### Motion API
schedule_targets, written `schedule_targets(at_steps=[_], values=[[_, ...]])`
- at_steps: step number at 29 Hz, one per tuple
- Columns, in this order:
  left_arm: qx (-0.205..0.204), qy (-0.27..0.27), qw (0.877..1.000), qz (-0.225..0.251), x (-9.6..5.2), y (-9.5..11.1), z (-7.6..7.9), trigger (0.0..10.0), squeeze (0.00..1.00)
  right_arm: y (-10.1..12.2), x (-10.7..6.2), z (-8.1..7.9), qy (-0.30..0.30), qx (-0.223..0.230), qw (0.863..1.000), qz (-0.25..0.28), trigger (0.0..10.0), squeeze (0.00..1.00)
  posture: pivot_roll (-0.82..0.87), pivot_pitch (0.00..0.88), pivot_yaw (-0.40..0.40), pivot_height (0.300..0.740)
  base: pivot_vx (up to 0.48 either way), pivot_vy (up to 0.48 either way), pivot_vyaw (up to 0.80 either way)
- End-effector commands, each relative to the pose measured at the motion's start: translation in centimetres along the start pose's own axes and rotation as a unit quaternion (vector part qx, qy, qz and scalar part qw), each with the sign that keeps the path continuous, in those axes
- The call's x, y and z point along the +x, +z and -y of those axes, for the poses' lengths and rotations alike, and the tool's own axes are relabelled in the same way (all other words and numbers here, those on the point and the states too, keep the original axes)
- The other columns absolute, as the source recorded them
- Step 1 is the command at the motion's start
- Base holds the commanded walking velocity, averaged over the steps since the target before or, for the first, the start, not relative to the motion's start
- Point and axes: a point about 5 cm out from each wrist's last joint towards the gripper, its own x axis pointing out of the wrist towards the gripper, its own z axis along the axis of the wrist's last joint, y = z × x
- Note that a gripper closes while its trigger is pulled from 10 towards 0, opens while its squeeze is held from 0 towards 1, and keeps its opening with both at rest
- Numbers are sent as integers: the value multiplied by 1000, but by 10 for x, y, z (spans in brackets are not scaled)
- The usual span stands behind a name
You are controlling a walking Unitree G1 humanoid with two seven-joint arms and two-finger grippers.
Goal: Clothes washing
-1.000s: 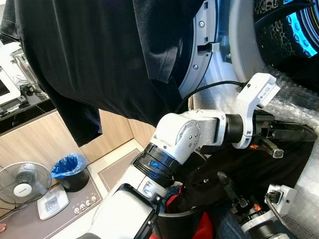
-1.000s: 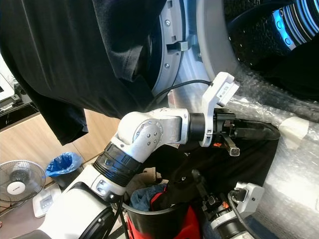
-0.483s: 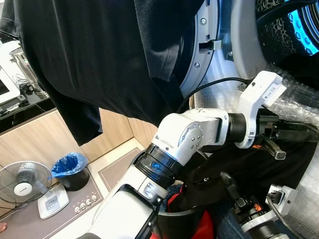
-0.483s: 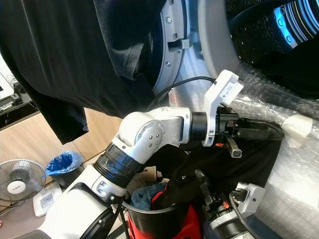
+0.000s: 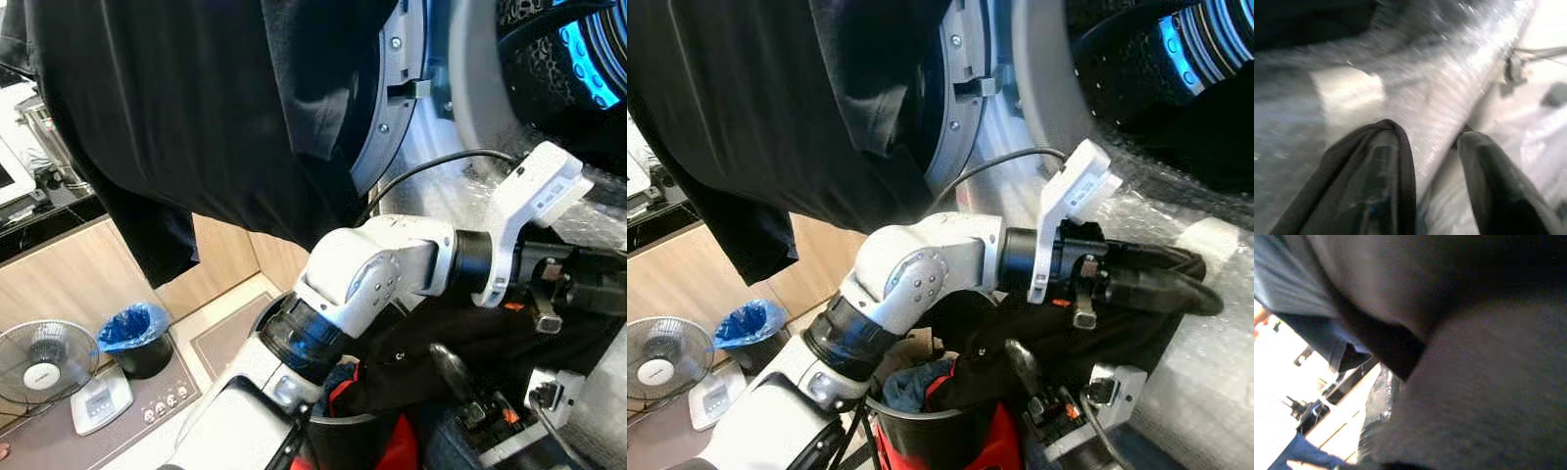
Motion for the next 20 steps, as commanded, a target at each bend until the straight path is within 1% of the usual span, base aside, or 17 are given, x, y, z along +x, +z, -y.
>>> schedule_targets(at_steps=[1,2,4,5,6,7,8,9,14,16,17,18,19,20], values=[[36,-8,999,-11,-6,1,5,10000,1000,0,-1,-2,29,4,1000,1,0,0,-263,0,155,740,0,0,0],[40,-5,999,-16,-7,0,5,10000,1000,1,-2,0,33,3,999,-1,0,0,-263,0,155,740,0,0,0],[63,10,997,-31,-15,-4,5,10000,1000,4,-7,4,48,2,999,-13,0,0,-261,0,154,740,0,0,0],[61,14,998,-31,-17,-5,5,10000,733,5,-8,7,47,-3,999,-14,0,0,-259,0,151,740,0,0,0],[58,16,998,-31,-18,-5,4,10000,733,6,-8,8,46,-7,999,-15,0,0,-259,0,151,740,0,0,0],[59,21,998,-32,-23,-5,4,10000,224,11,-10,13,42,-11,999,-12,0,0,-252,0,146,740,0,0,0],[60,22,997,-33,-24,-5,4,10000,224,12,-10,15,42,-12,999,-11,0,0,-252,0,146,740,0,0,0],[65,26,997,-34,-26,-4,4,10000,0,14,-12,17,45,-12,999,-12,0,0,-244,0,141,740,0,0,0],[86,43,995,-33,-39,0,5,10000,0,30,-23,28,60,-28,998,-20,0,0,-224,0,121,740,0,0,0],[88,45,995,-33,-43,1,5,10000,0,36,-25,30,67,-36,997,-19,0,0,-218,0,116,740,0,0,0],[89,45,995,-33,-45,1,6,10000,149,41,-26,31,69,-39,997,-18,0,0,-218,0,116,740,0,0,0],[89,44,994,-34,-49,1,6,10000,1000,45,-27,32,71,-42,996,-17,0,0,-218,0,113,740,0,0,0],[88,43,995,-36,-58,0,8,10000,1000,56,-28,32,81,-55,995,-18,0,0,-219,0,111,740,0,0,0],[87,43,995,-36,-61,0,8,10000,1000,57,-28,32,82,-58,995,-19,0,0,-220,0,109,740,0,0,0]])
